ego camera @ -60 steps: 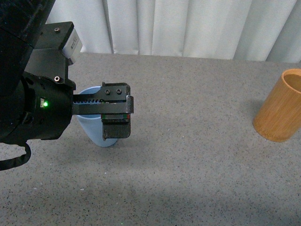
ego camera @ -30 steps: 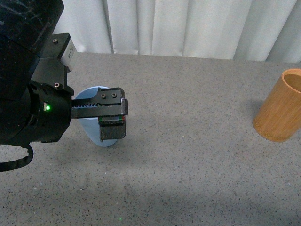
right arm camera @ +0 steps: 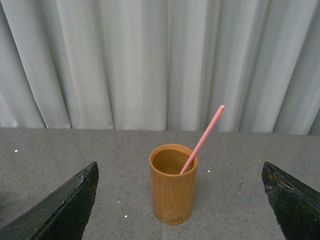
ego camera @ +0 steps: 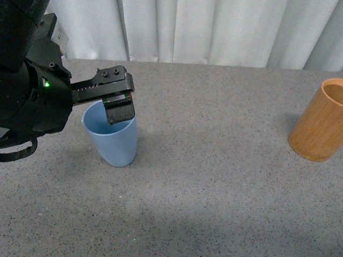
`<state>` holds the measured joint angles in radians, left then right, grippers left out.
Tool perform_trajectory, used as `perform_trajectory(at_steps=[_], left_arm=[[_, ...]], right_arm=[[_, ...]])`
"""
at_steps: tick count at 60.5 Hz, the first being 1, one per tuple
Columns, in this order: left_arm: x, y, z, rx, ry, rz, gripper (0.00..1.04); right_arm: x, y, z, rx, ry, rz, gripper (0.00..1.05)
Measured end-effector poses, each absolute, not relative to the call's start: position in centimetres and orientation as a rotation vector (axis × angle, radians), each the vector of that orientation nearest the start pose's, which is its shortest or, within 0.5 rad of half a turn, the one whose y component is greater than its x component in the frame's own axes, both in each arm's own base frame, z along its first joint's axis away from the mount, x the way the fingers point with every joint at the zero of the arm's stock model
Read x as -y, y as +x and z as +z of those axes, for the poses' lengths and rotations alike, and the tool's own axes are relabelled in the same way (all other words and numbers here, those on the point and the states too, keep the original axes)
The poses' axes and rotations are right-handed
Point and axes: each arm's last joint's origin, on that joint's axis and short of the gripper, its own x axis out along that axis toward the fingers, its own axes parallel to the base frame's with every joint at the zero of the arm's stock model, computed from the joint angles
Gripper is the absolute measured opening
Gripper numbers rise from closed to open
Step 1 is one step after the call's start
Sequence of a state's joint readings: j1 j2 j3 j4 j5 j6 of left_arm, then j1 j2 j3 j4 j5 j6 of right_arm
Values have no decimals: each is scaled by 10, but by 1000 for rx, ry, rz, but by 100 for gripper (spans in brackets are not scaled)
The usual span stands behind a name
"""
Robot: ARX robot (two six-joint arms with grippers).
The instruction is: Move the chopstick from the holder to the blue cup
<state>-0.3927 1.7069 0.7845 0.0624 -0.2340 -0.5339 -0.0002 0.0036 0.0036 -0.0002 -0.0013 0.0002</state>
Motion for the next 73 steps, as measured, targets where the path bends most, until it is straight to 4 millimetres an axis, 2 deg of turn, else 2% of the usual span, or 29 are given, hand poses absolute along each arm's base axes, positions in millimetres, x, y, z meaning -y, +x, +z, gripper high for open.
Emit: perform_trajectory(at_steps=[31, 55, 73], left_arm=[[97, 322, 124, -828, -288, 226, 98], [94, 323, 122, -836, -269, 232, 98], [99, 314, 114, -881, -189, 186, 98]], right_arm=[[0, 98, 164, 0, 0, 1, 95], [0, 98, 164, 0, 0, 1, 95], [0, 98, 164, 0, 0, 1, 95]])
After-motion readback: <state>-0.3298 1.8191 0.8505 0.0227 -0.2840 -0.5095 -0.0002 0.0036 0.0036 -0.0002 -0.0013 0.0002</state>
